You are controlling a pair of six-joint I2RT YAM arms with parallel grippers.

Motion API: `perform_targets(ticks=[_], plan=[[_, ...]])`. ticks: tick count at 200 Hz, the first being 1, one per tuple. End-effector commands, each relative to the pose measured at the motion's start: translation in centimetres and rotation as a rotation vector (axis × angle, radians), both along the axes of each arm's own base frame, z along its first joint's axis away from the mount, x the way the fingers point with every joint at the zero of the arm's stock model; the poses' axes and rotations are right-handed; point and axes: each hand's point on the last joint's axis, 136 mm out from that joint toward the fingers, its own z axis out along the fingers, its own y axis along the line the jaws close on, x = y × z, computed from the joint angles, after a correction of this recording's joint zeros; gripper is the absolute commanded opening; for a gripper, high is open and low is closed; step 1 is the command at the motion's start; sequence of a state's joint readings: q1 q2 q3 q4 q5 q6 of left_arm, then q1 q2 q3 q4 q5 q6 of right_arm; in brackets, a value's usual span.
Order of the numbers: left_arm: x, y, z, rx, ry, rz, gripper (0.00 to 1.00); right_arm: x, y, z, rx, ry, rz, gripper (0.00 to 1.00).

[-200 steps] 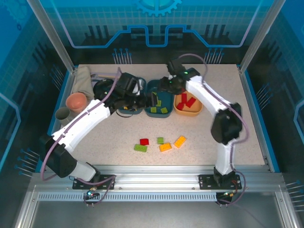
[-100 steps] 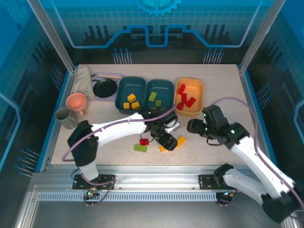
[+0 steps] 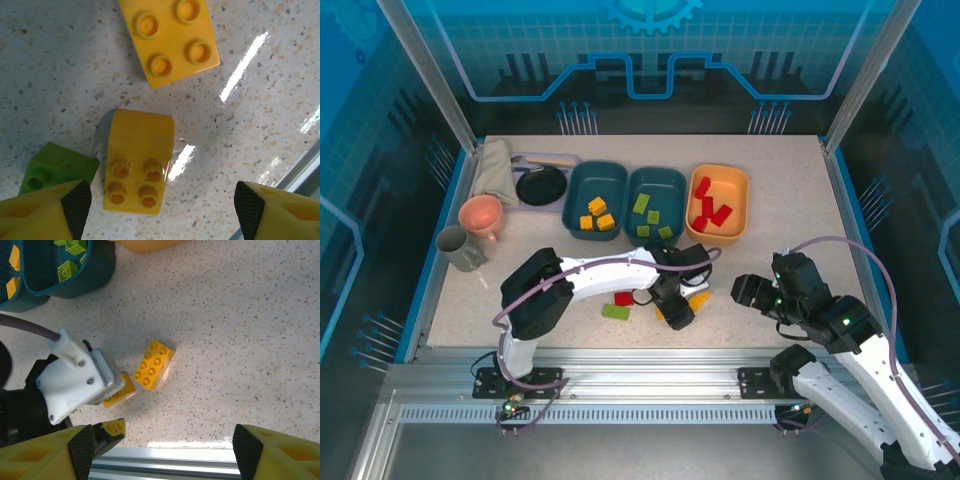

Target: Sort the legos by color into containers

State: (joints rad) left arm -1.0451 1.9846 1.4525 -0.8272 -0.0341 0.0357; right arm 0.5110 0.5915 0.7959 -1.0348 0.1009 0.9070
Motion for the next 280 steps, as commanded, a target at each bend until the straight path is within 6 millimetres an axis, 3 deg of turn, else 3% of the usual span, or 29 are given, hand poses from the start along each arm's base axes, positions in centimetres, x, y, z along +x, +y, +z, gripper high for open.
perform_targets(ticks=[1,54,95,141,182,226,280], plan=[[1.2,-1.0,0.2,0.017,-0.081,-0.045,0.79,-0.4,0.7,-0.9,0.022,0.039,0.018,0.76],[2.0,-1.5,-0.6,0.044,-0.118,-0.051,0.78,-0.7,0.9,-1.3,0.035,0.054,0.026,0.76],[1.7,-0.9,-2.0,0.075,-0.101,-0.051,0.68,-0.8,0.9,-1.3,0.035,0.058,0.025,0.76],[0.9,0.7,-3.1,0.111,-0.088,-0.034,0.56,-0.7,1.0,-1.5,0.043,0.061,0.023,0.76],[0.6,2.6,-3.8,0.157,-0.107,-0.026,0.56,-0.2,1.8,-1.7,0.064,0.065,0.042,0.76],[0.5,3.0,-4.3,0.165,-0.114,-0.007,0.35,-0.4,2.1,-1.9,0.099,0.065,0.036,0.75],[0.4,3.7,-4.1,0.174,-0.135,0.024,0.27,-0.5,1.8,-1.9,0.099,0.064,0.023,0.74]])
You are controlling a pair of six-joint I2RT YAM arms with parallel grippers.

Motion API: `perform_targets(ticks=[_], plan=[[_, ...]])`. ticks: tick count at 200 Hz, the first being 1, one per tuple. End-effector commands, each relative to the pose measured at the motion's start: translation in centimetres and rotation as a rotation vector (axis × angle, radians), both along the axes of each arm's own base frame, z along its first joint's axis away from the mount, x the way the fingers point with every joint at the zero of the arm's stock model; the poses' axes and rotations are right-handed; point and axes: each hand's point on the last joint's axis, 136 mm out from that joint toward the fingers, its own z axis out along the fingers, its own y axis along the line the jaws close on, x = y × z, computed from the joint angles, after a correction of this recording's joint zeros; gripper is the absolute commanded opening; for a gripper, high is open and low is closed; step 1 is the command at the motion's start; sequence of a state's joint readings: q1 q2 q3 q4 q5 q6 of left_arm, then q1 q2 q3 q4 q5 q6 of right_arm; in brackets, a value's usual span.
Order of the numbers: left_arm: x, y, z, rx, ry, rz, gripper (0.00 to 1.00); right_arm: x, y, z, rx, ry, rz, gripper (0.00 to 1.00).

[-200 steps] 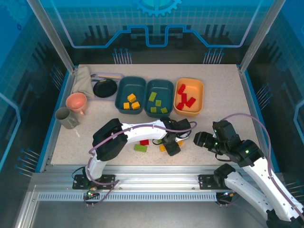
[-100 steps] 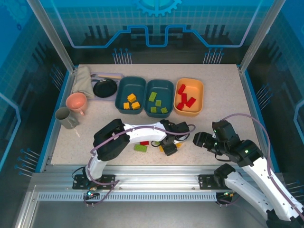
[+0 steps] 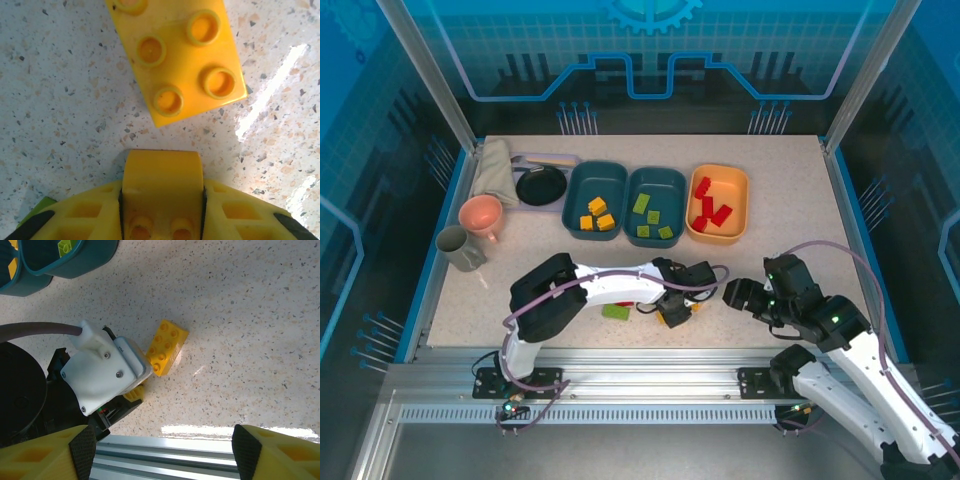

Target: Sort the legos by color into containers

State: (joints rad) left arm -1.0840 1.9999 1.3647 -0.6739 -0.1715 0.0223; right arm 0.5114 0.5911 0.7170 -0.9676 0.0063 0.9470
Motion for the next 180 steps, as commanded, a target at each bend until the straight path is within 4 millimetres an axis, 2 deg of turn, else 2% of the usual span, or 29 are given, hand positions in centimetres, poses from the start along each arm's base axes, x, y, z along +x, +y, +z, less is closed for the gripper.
perform_targets(ticks=[1,32,61,85,115,134,154,160,165,180], plan=[[-0.7,4.0,-1.7,0.150,0.006,0.040,0.27,-0.1,0.2,0.1,0.018,0.003,-0.003,0.74],[-0.2,3.6,0.9,0.095,-0.016,0.116,0.25,0.2,0.2,0.7,0.009,-0.014,0.008,0.74],[0.9,3.2,5.3,-0.007,-0.038,0.219,0.25,0.6,0.3,2.1,0.002,-0.055,0.036,0.72],[3.0,4.0,9.2,-0.102,-0.057,0.330,0.25,1.5,1.7,3.5,0.029,-0.113,0.104,0.70],[6.7,6.5,13.6,-0.227,-0.066,0.495,0.26,3.2,5.3,4.9,0.108,-0.175,0.264,0.70],[9.9,9.2,15.4,-0.288,-0.070,0.633,0.26,4.8,8.0,5.7,0.147,-0.224,0.360,0.72],[13.5,12.3,16.4,-0.370,-0.065,0.788,0.26,6.5,11.3,6.7,0.146,-0.292,0.462,0.74],[14.7,13.1,16.6,-0.398,-0.063,0.832,0.26,7.0,12.3,6.5,0.139,-0.300,0.493,0.74],[15.7,13.9,16.7,-0.418,-0.061,0.871,0.26,7.6,13.4,7.7,0.146,-0.339,0.515,0.74],[18.6,15.7,16.5,-0.469,-0.050,0.965,0.26,9.3,16.0,8.2,0.136,-0.366,0.559,0.76]])
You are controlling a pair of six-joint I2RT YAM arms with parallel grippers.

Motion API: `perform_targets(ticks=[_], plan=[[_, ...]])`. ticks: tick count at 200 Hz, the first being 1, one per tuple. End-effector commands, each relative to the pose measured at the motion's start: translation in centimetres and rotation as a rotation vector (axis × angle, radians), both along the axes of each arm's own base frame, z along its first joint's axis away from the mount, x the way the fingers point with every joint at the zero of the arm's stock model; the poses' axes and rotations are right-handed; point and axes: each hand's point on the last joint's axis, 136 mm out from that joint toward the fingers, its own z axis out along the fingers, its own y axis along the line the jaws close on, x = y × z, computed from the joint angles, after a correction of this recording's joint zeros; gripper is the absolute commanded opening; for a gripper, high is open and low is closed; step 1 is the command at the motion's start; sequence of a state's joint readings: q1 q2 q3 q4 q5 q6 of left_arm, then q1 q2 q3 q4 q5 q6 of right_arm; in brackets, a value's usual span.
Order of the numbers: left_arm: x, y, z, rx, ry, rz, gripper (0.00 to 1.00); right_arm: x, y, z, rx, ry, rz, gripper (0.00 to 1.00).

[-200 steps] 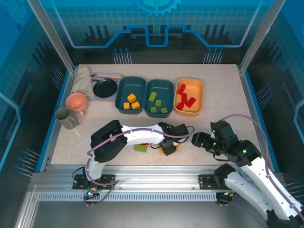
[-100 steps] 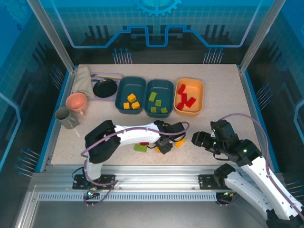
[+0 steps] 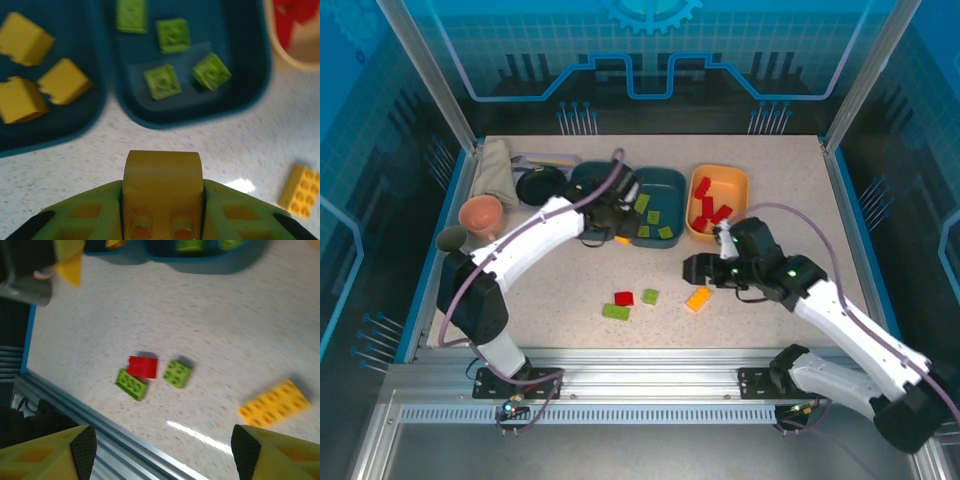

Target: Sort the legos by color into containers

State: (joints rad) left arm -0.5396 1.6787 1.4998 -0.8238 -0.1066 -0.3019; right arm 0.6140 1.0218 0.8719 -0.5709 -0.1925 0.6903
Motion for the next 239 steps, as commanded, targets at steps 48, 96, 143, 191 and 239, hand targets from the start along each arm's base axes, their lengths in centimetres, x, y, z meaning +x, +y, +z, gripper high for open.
perform_targets(ticks=[48,96,143,191,239], plan=[[11.8,5.0,-1.6,-0.231,0.044,0.305,0.26,9.7,10.2,6.2,0.072,-0.254,0.101,0.78],[17.6,6.5,-6.1,-0.190,0.099,0.363,0.26,13.2,11.6,5.8,0.050,-0.195,0.066,0.78],[18.4,6.0,-10.2,-0.191,0.184,0.377,0.28,13.7,11.0,4.7,0.036,-0.158,0.049,0.78],[17.3,4.7,-11.5,-0.185,0.227,0.357,0.39,13.9,10.0,3.5,-0.032,-0.130,0.038,0.78],[17.2,5.1,-7.5,-0.195,0.168,0.365,0.61,12.6,8.3,2.0,-0.141,-0.104,0.031,0.78]])
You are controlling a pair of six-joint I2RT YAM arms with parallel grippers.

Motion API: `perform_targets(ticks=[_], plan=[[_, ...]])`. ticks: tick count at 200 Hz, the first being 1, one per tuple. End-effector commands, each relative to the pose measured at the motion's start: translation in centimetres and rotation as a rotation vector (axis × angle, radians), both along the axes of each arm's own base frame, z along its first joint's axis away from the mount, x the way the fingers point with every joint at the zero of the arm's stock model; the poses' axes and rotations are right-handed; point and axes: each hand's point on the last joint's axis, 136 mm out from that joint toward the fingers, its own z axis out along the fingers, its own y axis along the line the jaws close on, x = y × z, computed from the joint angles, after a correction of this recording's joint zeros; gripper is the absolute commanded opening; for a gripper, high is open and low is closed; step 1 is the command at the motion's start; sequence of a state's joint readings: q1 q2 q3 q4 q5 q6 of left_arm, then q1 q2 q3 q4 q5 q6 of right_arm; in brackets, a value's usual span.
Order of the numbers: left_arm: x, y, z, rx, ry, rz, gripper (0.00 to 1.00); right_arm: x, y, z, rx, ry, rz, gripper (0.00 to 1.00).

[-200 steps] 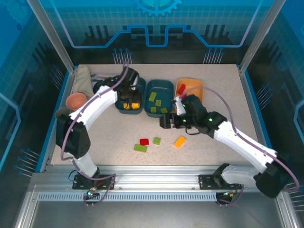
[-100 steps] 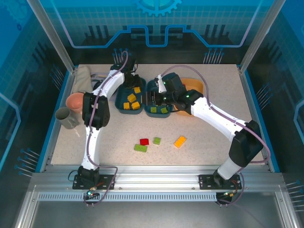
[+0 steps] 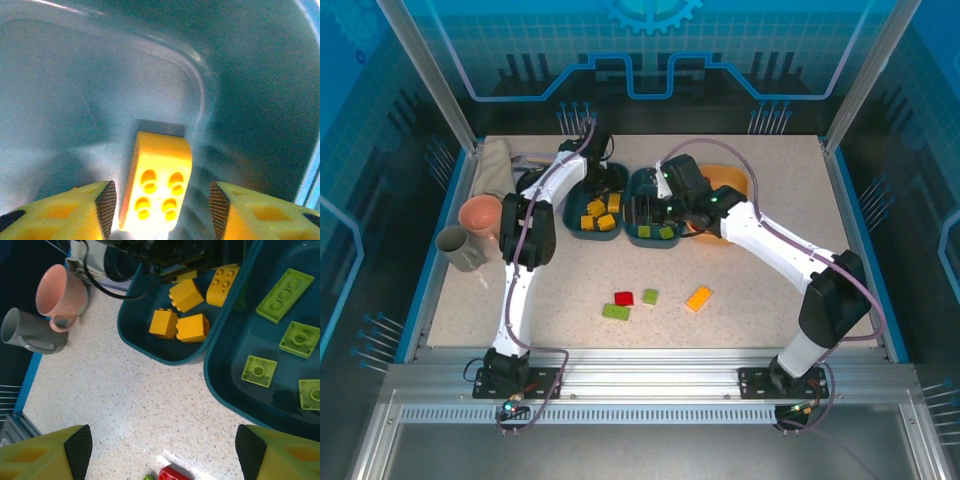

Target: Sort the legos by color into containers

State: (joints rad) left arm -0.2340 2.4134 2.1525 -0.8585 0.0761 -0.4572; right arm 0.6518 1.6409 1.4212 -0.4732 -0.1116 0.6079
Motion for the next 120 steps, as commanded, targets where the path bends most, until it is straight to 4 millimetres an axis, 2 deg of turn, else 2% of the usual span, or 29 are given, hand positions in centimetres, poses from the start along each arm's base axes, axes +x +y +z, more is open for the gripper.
perform_targets(ticks=[1,18,38,61,73,93,120], plan=[[-0.6,-0.3,4.3,-0.021,-0.042,0.000,0.61,-0.5,-1.4,-0.3,-0.080,0.001,-0.010,0.78],[-1.0,-0.2,6.8,-0.025,-0.080,0.007,0.64,-1.6,-1.5,-1.0,-0.123,0.005,0.010,0.78],[-1.8,0.1,11.0,-0.046,-0.155,0.038,0.67,-3.4,-0.9,-2.0,-0.170,0.007,0.062,0.77],[-4.5,0.6,15.0,-0.071,-0.206,0.073,0.69,-5.8,0.4,-3.4,-0.233,0.003,0.153,0.74],[-6.7,1.0,16.9,-0.086,-0.232,0.091,0.70,-7.2,1.1,-4.4,-0.290,-0.013,0.219,0.74],[-11.5,2.3,18.0,-0.116,-0.237,0.151,0.72,-9.1,2.0,-7.1,-0.392,0.024,0.309,0.77],[-18.9,4.7,17.4,-0.141,-0.234,0.245,0.75,-11.0,3.4,-9.7,-0.470,0.061,0.376,0.83]])
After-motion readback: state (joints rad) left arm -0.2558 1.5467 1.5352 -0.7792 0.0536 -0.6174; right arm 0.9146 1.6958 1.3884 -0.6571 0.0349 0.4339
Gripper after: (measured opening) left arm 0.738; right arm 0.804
